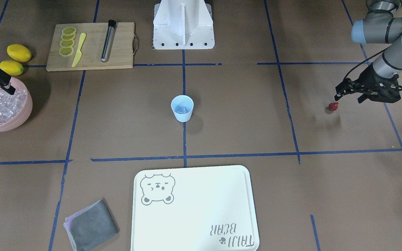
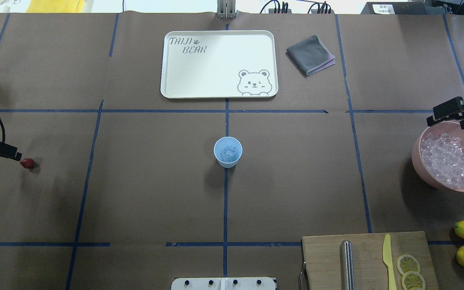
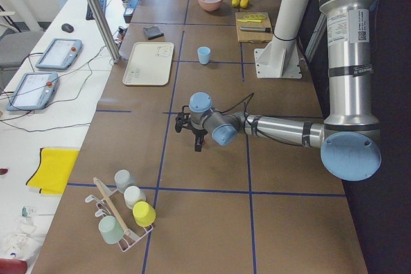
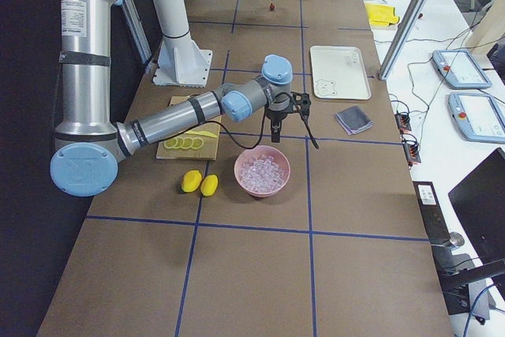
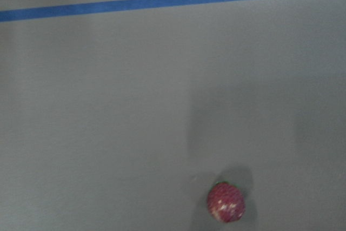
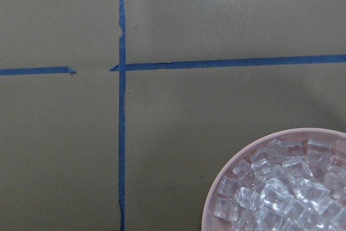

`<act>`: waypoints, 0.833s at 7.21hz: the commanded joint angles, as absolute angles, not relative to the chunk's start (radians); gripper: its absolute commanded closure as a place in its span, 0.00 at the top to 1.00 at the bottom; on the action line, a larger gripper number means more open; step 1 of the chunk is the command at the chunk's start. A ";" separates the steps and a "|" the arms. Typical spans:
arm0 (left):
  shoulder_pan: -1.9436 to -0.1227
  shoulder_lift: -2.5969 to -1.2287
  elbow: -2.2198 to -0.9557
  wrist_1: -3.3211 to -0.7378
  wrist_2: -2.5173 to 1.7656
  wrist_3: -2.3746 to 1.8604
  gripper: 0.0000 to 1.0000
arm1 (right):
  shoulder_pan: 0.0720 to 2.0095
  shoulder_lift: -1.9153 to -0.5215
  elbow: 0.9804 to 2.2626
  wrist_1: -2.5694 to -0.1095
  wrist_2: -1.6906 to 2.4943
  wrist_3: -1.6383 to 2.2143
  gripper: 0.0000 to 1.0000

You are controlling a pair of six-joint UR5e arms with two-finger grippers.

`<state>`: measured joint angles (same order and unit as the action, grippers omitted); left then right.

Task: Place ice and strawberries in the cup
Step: 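Lower the left gripper onto the red strawberry and grasp it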

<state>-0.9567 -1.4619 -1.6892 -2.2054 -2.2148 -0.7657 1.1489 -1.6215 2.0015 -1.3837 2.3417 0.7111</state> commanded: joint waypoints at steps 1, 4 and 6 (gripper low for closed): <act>-0.914 -1.486 -1.648 -2.227 -2.180 -0.788 1.00 | 1.149 -1.623 2.009 -1.384 2.341 0.713 1.00; -0.893 -1.505 -1.641 -2.224 -2.178 -0.792 0.98 | 1.149 -1.629 2.003 -1.384 2.339 0.712 1.00; -0.885 -1.512 -1.620 -2.226 -2.178 -0.792 0.95 | 1.149 -1.632 2.000 -1.382 2.336 0.710 1.00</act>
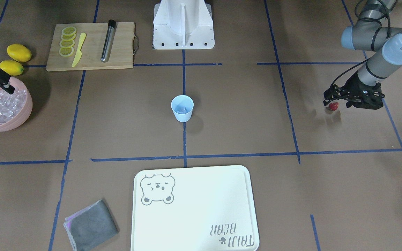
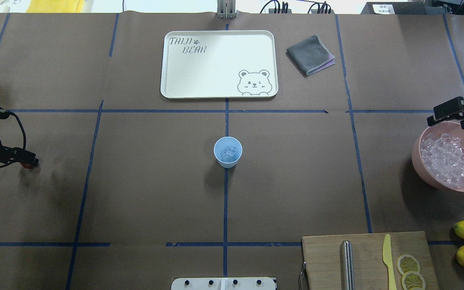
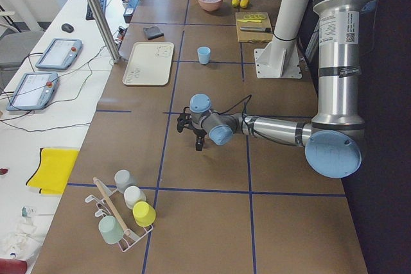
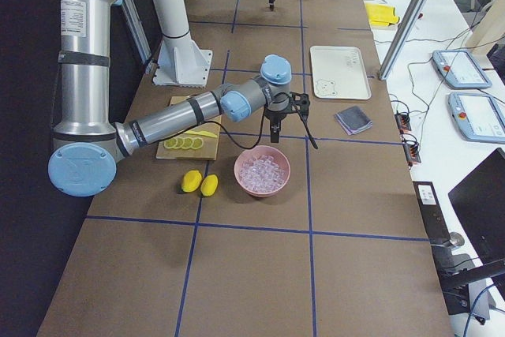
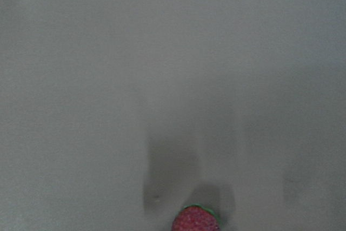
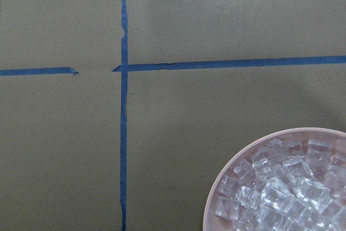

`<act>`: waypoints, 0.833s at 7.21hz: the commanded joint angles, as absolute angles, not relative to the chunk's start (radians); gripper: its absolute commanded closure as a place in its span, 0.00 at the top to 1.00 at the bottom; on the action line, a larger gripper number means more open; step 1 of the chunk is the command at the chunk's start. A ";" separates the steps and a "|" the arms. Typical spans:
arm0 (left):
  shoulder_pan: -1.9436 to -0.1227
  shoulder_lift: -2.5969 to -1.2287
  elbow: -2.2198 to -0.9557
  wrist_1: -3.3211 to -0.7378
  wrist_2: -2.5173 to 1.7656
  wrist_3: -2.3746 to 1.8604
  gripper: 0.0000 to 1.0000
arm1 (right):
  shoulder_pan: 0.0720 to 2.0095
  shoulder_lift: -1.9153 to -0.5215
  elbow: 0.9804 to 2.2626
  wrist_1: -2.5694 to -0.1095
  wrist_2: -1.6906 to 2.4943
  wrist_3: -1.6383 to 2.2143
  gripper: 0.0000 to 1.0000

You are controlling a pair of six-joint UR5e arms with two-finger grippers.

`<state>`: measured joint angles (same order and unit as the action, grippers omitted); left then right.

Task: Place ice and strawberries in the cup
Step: 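Lower the left gripper onto the red strawberry and grasp it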

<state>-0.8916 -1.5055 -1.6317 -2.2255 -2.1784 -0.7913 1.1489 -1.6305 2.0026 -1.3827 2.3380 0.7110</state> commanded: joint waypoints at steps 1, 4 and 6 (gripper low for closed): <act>-0.878 -1.519 -1.608 -2.227 -2.178 -0.792 0.93 | 1.149 -1.632 1.997 -1.382 2.336 0.709 1.00; -0.876 -1.519 -1.606 -2.227 -2.178 -0.792 0.62 | 1.147 -1.632 2.002 -1.382 2.339 0.710 1.00; -0.876 -1.520 -1.617 -2.227 -2.180 -0.795 0.22 | 1.149 -1.631 2.002 -1.382 2.338 0.709 1.00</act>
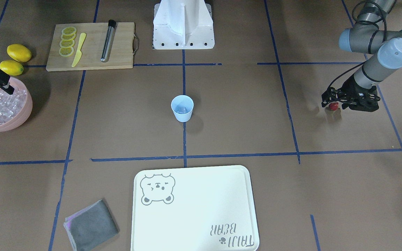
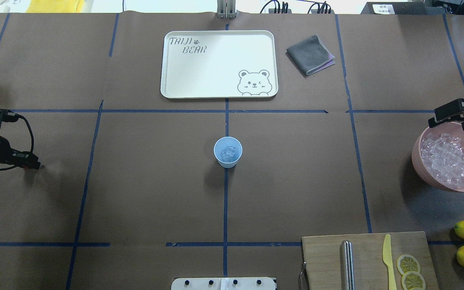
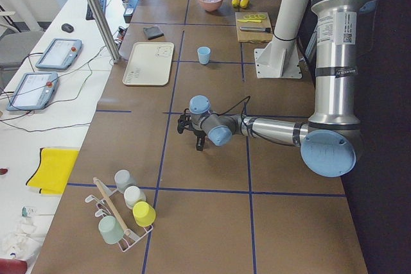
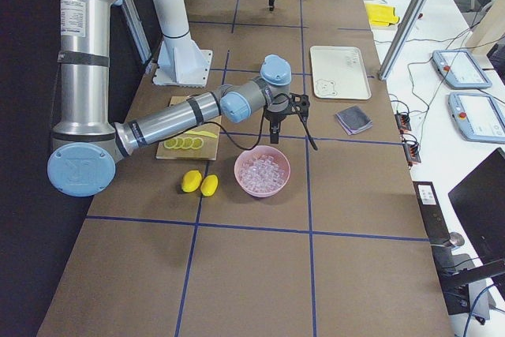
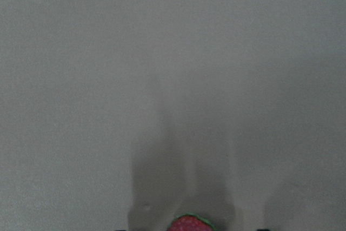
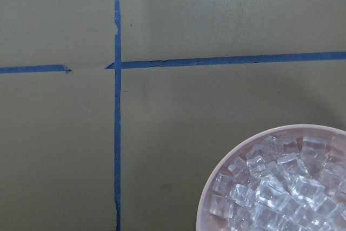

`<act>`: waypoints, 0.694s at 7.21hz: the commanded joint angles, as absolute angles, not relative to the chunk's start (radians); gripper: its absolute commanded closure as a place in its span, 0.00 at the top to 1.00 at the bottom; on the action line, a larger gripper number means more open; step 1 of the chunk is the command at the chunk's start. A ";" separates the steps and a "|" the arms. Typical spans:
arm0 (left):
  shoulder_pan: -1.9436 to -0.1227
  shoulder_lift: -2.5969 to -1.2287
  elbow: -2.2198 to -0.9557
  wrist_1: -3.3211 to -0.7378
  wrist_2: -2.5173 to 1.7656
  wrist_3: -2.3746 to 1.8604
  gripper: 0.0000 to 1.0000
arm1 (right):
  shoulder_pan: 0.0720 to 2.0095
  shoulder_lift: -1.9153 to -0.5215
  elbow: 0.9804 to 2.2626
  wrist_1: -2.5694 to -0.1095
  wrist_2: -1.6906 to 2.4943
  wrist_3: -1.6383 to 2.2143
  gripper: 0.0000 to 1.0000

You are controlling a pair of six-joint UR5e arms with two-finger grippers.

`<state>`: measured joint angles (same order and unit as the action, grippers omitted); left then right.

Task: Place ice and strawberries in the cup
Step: 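Lower the left gripper onto the red strawberry and grasp it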

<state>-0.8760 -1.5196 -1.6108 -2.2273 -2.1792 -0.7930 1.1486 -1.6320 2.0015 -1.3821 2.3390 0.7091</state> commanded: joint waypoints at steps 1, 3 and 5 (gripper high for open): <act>-0.876 -1.520 -1.614 -2.229 -2.181 -0.796 0.02 | 1.149 -1.632 2.002 -1.382 2.336 0.710 1.00; -0.876 -1.522 -1.665 -2.227 -2.187 -0.839 0.00 | 1.149 -1.632 2.003 -1.382 2.336 0.709 1.00; -0.873 -1.616 -1.802 -2.194 -2.192 -1.054 0.00 | 1.150 -1.644 2.006 -1.382 2.336 0.707 1.00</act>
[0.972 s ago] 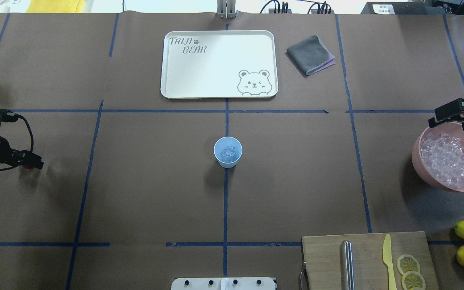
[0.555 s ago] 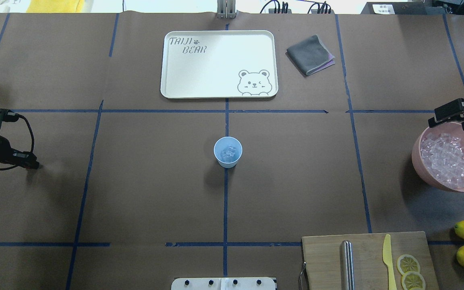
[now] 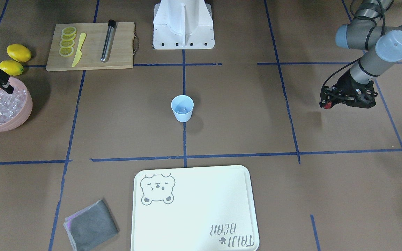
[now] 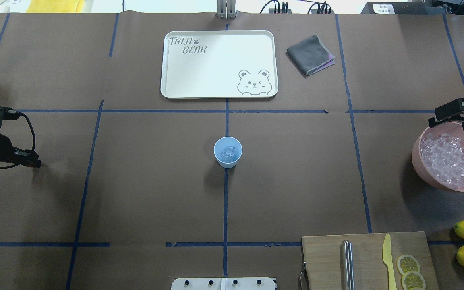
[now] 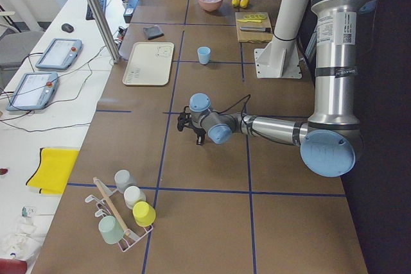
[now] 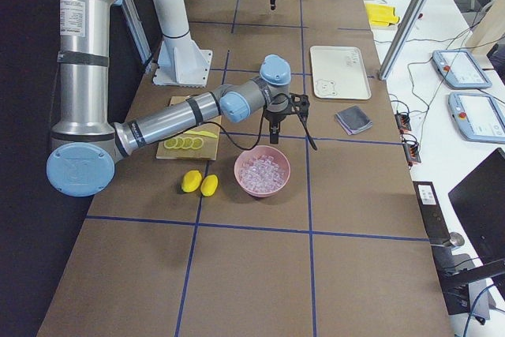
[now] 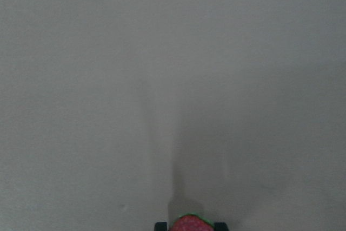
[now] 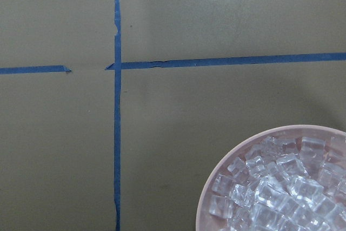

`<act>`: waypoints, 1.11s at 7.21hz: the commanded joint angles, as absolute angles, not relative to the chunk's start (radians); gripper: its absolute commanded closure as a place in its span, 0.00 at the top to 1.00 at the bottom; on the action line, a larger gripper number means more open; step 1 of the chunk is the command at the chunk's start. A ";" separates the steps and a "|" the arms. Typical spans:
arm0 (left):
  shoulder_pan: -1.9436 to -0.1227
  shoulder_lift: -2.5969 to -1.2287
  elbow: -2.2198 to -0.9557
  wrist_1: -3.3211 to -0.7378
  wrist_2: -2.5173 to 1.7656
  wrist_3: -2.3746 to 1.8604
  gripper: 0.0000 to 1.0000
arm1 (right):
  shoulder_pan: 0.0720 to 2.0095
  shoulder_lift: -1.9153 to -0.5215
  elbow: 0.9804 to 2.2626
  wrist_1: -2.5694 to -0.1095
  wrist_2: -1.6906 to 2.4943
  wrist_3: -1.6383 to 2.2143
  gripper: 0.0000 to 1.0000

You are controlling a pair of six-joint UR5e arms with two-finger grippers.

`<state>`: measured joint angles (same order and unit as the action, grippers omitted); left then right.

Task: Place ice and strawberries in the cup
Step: 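Lower the left gripper onto the red strawberry and grasp it, then carry the strawberry with the left gripper over the blue cup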

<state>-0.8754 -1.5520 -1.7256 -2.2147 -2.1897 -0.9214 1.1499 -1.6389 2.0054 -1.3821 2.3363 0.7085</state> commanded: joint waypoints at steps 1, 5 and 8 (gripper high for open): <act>-0.829 -1.714 -1.840 -2.131 -2.191 -1.160 0.00 | 1.150 -1.646 2.006 -1.381 2.336 0.707 1.00; -0.574 -2.235 -1.723 -1.868 -2.043 -1.425 0.00 | 1.167 -1.646 2.011 -1.381 2.341 0.706 1.00; -0.571 -2.324 -1.626 -1.864 -2.029 -1.419 0.00 | 1.170 -1.651 2.025 -1.381 2.342 0.706 1.00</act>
